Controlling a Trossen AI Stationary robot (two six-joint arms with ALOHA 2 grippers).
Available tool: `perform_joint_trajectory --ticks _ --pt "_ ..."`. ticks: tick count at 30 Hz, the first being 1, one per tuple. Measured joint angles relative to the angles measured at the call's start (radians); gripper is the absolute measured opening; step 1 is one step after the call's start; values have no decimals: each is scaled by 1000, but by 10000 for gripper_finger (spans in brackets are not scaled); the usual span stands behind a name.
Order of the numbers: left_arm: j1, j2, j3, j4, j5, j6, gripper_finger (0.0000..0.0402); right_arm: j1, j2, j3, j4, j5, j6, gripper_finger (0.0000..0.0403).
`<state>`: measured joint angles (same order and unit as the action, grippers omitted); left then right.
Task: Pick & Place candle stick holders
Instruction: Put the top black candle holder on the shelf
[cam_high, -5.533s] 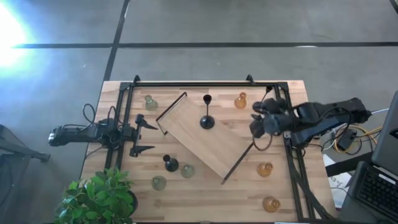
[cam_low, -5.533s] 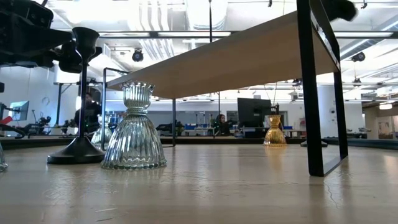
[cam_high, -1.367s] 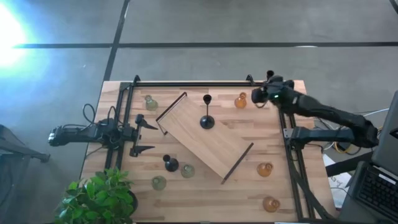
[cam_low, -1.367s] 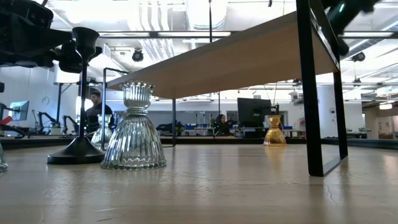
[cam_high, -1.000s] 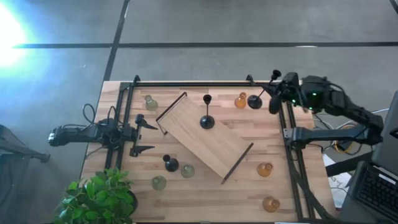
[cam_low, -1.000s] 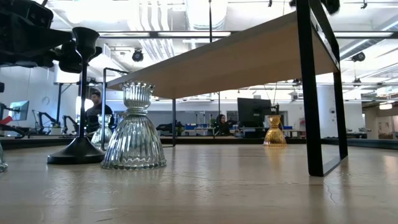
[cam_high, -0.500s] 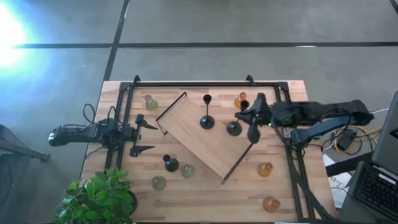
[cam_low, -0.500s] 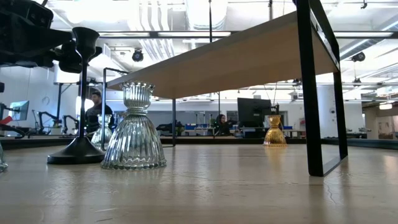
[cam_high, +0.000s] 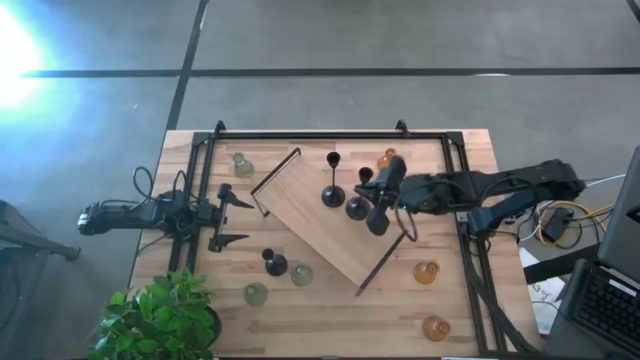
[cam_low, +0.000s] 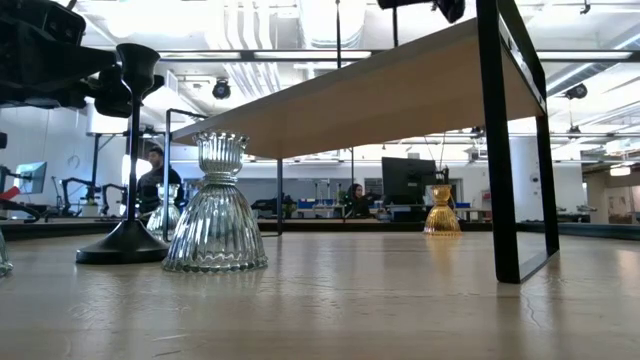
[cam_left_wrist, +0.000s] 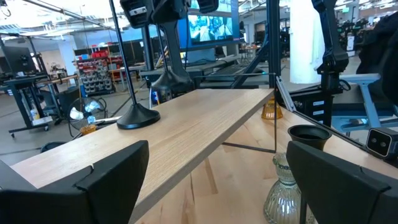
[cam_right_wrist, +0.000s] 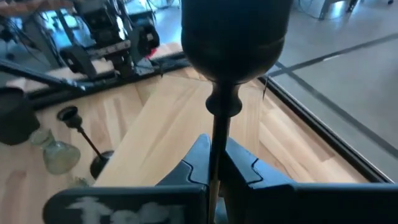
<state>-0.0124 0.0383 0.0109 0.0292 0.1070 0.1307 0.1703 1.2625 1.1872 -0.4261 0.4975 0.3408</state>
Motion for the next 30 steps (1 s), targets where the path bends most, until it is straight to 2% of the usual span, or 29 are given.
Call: perform_joint_trajectory --ticks 7,30 --pt "0 0 0 0 0 0 383 -1 8 -13 -5 56 57 8" --pt "0 0 0 0 0 0 383 -22 81 -28 49 63 116 8"
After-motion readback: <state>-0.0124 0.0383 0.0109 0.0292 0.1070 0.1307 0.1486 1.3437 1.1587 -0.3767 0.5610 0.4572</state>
